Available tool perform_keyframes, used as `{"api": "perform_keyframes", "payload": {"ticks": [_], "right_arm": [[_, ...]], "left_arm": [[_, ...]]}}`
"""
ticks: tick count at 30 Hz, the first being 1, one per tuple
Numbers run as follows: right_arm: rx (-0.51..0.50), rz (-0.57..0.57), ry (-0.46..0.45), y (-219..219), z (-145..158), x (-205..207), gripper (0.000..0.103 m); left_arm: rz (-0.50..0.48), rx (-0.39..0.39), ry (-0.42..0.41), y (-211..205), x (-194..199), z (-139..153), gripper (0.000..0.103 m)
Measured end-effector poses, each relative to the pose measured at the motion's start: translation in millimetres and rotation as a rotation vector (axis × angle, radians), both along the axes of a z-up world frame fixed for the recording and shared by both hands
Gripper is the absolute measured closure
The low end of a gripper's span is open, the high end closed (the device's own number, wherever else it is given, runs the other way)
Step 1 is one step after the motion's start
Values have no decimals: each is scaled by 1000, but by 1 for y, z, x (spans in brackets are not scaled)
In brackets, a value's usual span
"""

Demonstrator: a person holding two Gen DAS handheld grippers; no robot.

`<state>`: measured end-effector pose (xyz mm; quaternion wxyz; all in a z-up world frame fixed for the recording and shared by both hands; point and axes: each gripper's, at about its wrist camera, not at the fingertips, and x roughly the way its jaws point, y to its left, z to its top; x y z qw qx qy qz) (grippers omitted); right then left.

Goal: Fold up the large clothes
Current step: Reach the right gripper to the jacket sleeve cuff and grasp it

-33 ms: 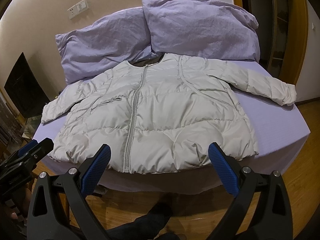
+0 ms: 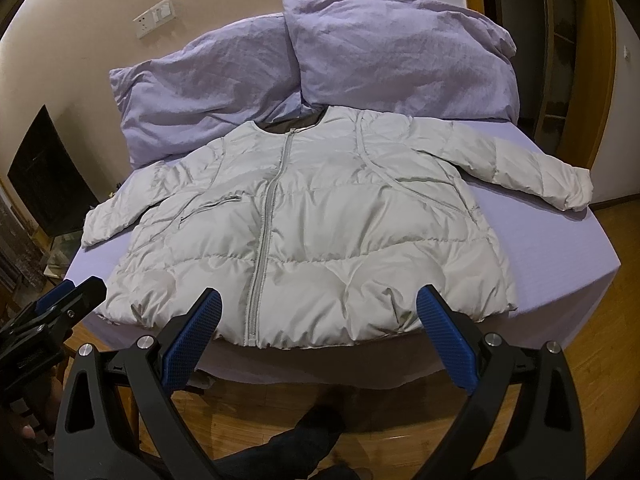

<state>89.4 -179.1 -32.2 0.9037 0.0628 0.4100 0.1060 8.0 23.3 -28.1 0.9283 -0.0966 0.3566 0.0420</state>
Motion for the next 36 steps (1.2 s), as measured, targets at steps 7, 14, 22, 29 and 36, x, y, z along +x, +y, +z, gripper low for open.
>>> {"api": "perform_keyframes", "payload": {"ticks": [7,14,22,29,36], "right_arm": [[-34,-57,50,-15,-10,29,3],[-119,-129,90,-40,-23,69,3],[-197,-235,131,-85,-38,123,3],[-261,-367,183,-143,-56,174,3],[-220,-629,257,-243,-71,216,4]], "left_arm": [[26,36,27,-2,26,3,2],[53,67,64,10,60,-1,2],[85,80,103,28,111,-10,2],[109,98,146,41,156,-24,2],[124,125,180,53,187,-37,2]]}}
